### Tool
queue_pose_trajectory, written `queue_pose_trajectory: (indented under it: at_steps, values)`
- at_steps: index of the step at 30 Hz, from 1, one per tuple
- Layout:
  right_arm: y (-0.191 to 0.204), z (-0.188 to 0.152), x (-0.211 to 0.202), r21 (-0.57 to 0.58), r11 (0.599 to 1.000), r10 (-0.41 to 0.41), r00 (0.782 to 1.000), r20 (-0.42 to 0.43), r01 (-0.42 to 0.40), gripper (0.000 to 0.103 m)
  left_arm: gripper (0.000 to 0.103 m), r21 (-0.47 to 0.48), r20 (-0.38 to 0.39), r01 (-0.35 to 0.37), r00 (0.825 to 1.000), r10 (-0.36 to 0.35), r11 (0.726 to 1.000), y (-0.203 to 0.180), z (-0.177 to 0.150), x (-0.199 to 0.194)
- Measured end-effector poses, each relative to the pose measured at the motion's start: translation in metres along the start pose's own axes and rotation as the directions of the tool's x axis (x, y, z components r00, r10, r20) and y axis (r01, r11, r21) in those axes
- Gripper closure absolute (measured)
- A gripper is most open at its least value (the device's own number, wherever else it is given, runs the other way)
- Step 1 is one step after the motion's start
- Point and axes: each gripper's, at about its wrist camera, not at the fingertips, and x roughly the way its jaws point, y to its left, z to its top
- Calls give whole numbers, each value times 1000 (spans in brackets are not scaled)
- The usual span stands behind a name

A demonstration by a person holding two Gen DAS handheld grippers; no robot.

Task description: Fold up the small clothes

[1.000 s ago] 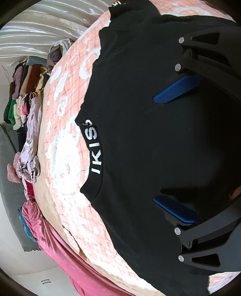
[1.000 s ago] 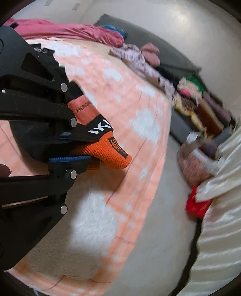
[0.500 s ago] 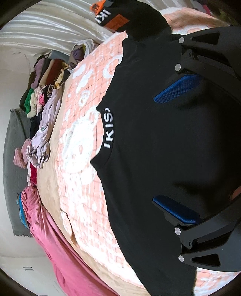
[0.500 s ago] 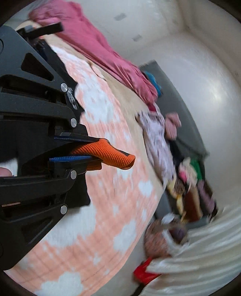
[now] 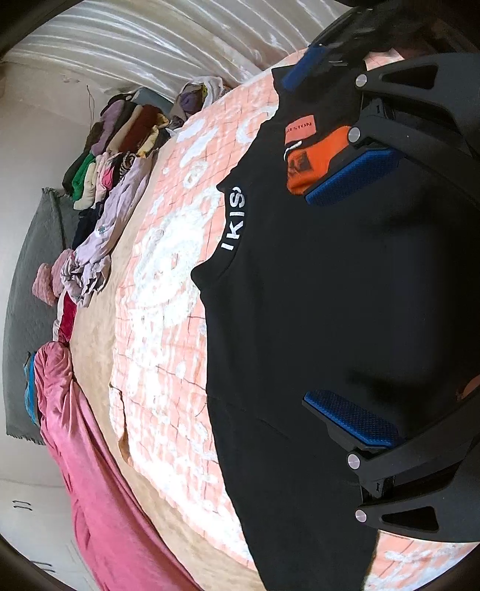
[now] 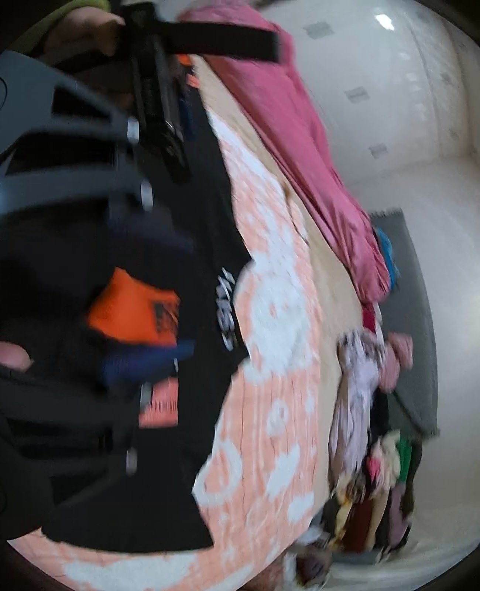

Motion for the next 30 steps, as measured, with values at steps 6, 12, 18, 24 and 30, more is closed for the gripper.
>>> queue_pose_trajectory:
  at_steps: [6,12,18,24,30]
  values:
    - [-18,8,-26,35,998,-57,996,73,54,43,5,23,-34,84,996,-83,996,-18,-9,3]
    - [-77,5,-31,146,951,-277,961,15,272,43,30,26,-169,280,947,-272,960,-65,-20,27]
    - [-108,-3,-33,230,928,-299,954,-13,294,43,30,11,-253,313,920,-300,950,-108,-31,62]
    - [-111,-5,-29,226,922,-315,949,-32,314,43,93,36,-185,260,951,-250,965,-115,-24,71]
    - [-120,-5,-33,239,911,-339,940,-28,336,43,94,58,-75,238,970,-233,970,-94,-7,43]
